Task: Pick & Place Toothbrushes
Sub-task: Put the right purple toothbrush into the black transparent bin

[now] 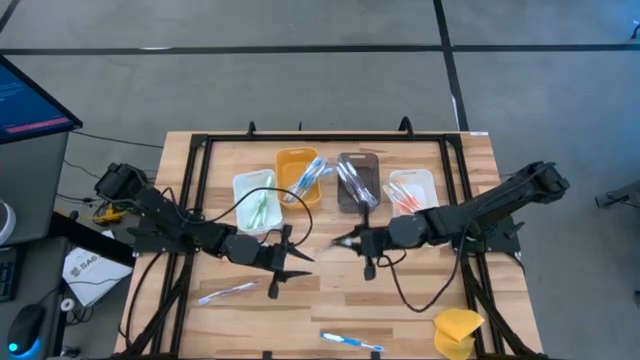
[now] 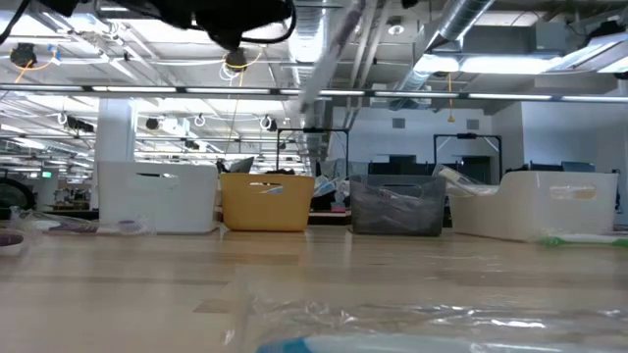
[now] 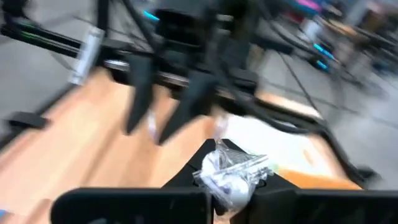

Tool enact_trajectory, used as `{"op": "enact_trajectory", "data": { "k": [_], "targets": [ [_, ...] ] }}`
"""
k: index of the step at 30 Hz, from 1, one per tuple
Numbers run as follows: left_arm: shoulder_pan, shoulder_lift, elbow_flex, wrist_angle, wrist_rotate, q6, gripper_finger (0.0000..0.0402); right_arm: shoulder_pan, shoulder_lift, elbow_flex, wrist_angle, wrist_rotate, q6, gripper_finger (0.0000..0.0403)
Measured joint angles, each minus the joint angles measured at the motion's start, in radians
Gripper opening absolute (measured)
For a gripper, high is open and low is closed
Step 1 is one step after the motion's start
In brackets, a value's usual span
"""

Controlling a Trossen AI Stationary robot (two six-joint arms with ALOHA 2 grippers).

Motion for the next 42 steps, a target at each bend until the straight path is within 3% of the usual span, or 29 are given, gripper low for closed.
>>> {"op": "enact_trajectory", "data": {
  "k": [3,8,12,19,23,28,34,42],
  "targets": [
    [0.000,0.000,-0.032,-0.007,0.000,-0.038,0.0147,0.001,-0.023,0.059,-0.166,0.117,0.060,0.0006],
    [0.005,0.000,-0.076,-0.011,0.000,-0.195,0.0150,-0.070,-0.025,0.257,-0.597,0.235,0.355,0.0005],
    [0.005,0.000,-0.106,-0.011,-0.001,-0.235,0.0145,-0.153,0.028,0.439,-0.871,0.221,0.459,0.0005],
    [0.005,0.000,-0.139,-0.011,0.000,-0.288,0.0143,-0.372,0.159,0.735,-1.272,0.083,0.597,0.0005],
    [0.005,0.000,-0.147,-0.010,0.016,-0.289,0.0143,-0.506,0.249,0.834,-1.369,-0.060,0.584,0.0005],
    [0.004,0.000,-0.149,-0.023,0.040,-0.289,0.0143,-0.635,0.366,0.866,-1.371,-0.220,0.547,0.0007],
    [0.004,0.000,-0.149,-0.037,0.106,-0.286,0.0140,-0.700,0.499,0.886,-1.433,-0.248,0.530,0.0005],
    [0.004,0.000,-0.149,-0.067,0.106,-0.286,0.0140,-0.729,0.600,0.889,-1.447,-0.301,0.478,0.0013]
  ]
}}
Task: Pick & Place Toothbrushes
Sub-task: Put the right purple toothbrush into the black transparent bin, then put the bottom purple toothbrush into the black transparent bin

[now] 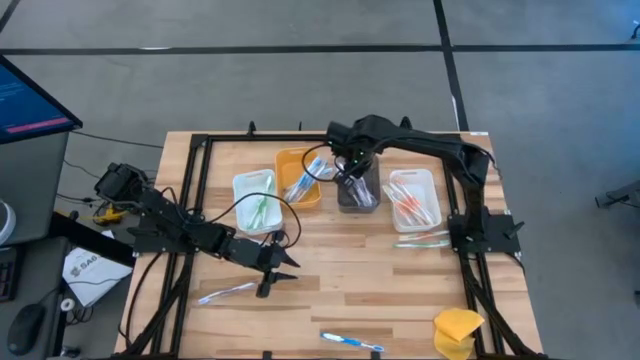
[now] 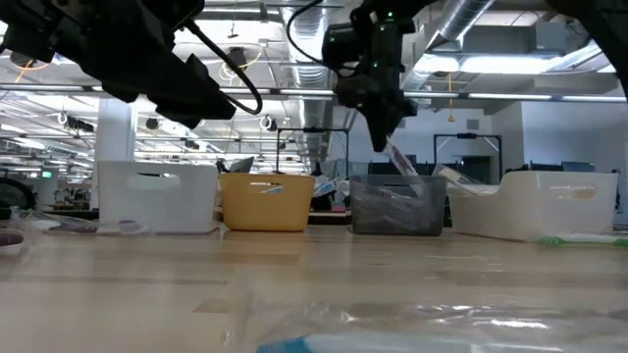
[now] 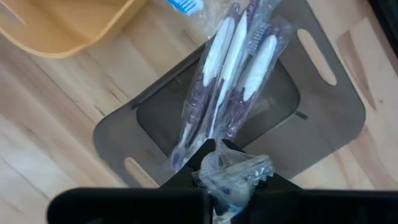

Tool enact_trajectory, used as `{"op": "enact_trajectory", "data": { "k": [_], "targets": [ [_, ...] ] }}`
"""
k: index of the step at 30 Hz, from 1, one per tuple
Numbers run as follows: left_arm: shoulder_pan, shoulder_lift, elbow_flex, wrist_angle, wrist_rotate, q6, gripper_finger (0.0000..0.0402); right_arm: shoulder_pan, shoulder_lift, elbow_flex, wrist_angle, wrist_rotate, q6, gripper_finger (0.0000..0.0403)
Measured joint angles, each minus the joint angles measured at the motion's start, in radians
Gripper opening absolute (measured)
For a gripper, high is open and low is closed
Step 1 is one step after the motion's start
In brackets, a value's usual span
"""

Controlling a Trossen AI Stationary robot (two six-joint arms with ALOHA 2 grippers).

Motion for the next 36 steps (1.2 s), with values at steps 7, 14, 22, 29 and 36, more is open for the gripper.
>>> {"op": "enact_trajectory", "data": {
  "k": [7,14,22,29,36],
  "targets": [
    [0.000,0.000,0.000,-0.008,0.000,-0.003,0.0140,-0.019,0.035,0.000,0.017,-0.002,-0.002,0.0012],
    [-0.007,0.000,0.000,-0.010,0.001,-0.003,0.0140,-0.004,0.035,0.000,0.023,-0.001,0.007,0.0070],
    [-0.012,0.000,0.000,-0.010,0.002,-0.003,0.0140,-0.001,0.035,0.000,-0.002,0.000,0.008,0.0124],
    [-0.012,-0.010,0.000,-0.020,0.002,-0.013,0.0140,-0.003,0.030,0.038,-0.062,-0.008,0.026,0.0157],
    [-0.024,-0.213,0.001,-0.180,0.038,-0.103,0.0140,0.078,-0.058,0.094,-0.071,-0.007,0.060,0.0171]
  ]
}}
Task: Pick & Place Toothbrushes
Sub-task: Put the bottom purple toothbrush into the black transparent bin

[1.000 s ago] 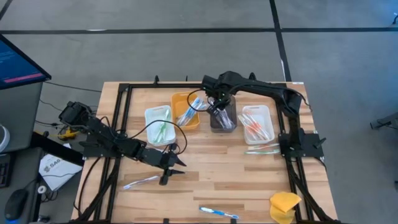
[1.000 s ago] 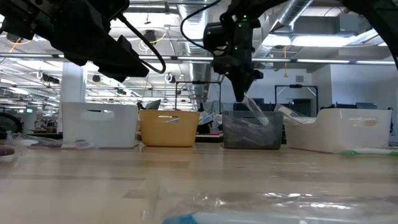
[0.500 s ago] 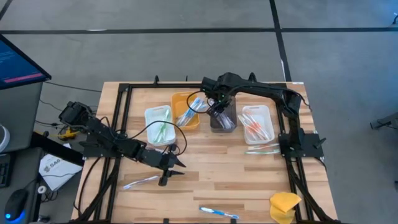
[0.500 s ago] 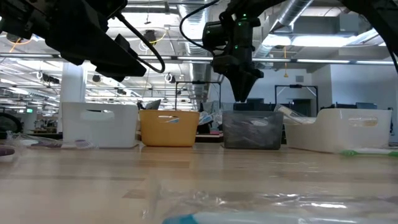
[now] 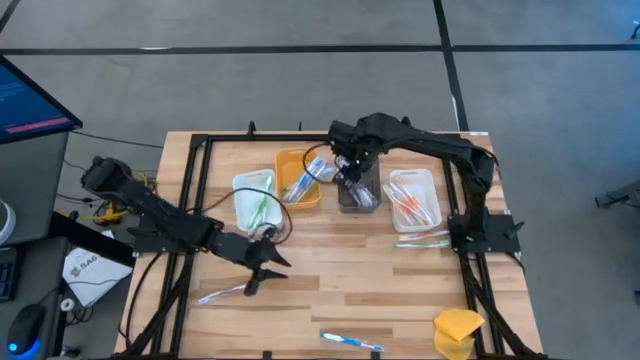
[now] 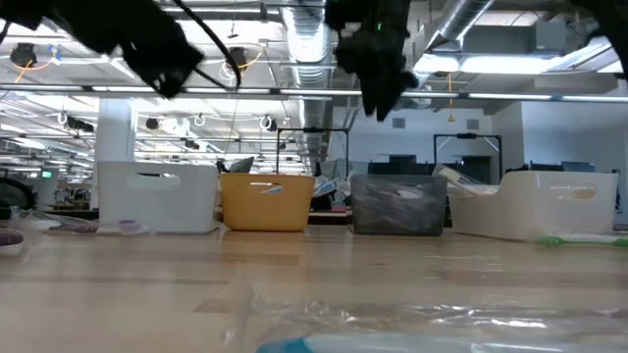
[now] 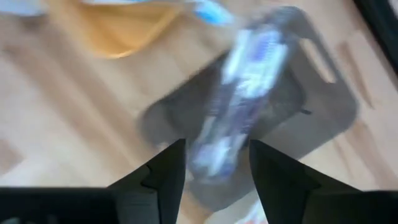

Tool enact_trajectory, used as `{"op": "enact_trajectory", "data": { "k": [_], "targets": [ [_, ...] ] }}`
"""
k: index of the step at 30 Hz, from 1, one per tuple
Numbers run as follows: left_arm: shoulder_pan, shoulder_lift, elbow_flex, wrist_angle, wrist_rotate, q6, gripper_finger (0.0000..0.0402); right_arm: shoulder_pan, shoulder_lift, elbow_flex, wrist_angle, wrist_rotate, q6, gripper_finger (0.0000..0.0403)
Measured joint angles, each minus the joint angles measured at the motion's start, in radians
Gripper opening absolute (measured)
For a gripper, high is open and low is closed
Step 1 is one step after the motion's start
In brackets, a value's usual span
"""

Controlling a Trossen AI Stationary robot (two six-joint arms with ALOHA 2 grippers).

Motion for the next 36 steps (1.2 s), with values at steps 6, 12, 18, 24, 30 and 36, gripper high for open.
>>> {"op": "enact_trajectory", "data": {
  "k": [6,12,18,24,30,36],
  "targets": [
    [-0.082,-0.186,0.000,-0.040,0.000,-0.002,0.0140,0.206,-0.087,-0.048,0.081,0.084,0.019,0.0173],
    [-0.207,-0.229,0.000,-0.015,-0.136,0.092,0.0133,0.456,-0.113,-0.115,0.174,0.298,0.065,0.0171],
    [-0.276,-0.200,0.035,-0.007,-0.292,0.167,0.0105,0.657,-0.111,-0.187,0.243,0.526,0.218,0.0173],
    [-0.300,-0.159,0.117,-0.089,-0.293,0.211,0.0087,0.776,-0.109,-0.267,0.237,0.610,0.313,0.0171],
    [-0.304,-0.022,0.273,-0.232,-0.295,0.322,0.0085,0.788,-0.109,-0.301,0.226,0.616,0.344,0.0170],
    [-0.288,0.100,0.457,-0.643,-0.389,0.218,0.0085,0.782,-0.109,-0.323,0.222,0.613,0.368,0.0170]
  ]
}}
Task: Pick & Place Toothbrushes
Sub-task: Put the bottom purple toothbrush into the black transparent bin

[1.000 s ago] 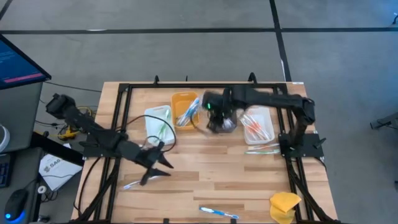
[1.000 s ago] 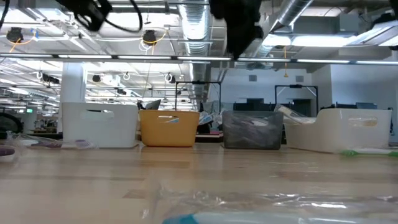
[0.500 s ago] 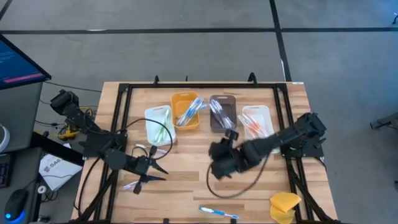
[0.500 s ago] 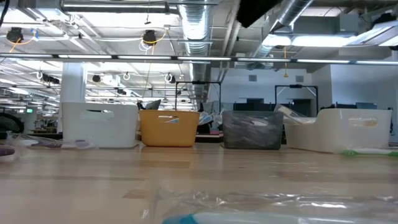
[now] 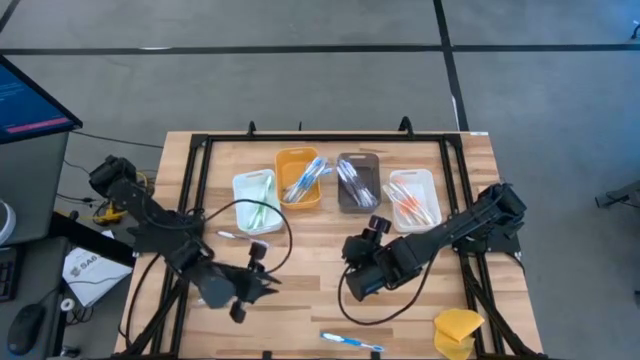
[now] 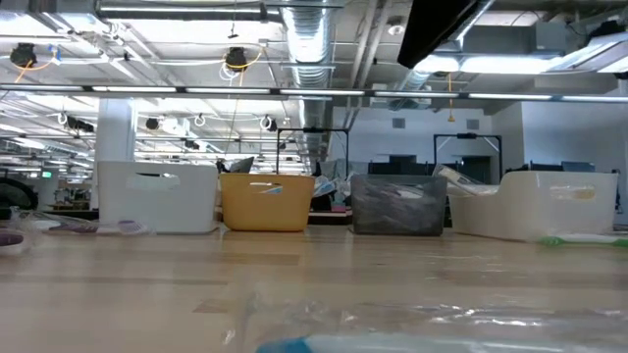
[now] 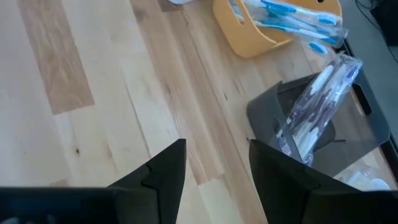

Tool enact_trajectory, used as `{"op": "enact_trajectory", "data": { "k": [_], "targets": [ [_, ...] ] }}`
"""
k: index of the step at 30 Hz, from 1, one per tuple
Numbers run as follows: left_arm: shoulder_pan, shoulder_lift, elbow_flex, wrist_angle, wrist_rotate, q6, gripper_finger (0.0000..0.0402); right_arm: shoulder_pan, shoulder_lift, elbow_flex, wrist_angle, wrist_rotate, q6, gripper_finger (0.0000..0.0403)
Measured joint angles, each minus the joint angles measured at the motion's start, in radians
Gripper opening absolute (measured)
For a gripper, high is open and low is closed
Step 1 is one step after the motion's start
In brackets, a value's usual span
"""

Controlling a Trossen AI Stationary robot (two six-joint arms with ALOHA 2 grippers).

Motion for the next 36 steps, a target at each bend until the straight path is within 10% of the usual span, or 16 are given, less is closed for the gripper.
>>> {"op": "enact_trajectory", "data": {
  "k": [21,36],
  "targets": [
    [0.025,0.220,0.029,-0.419,0.314,-0.599,0.0132,-0.008,0.000,-0.011,0.006,-0.007,-0.009,0.0170],
    [0.023,0.237,-0.095,-0.436,0.313,-0.710,0.0169,-0.025,0.007,-0.011,0.005,-0.007,-0.034,0.0170]
  ]
}}
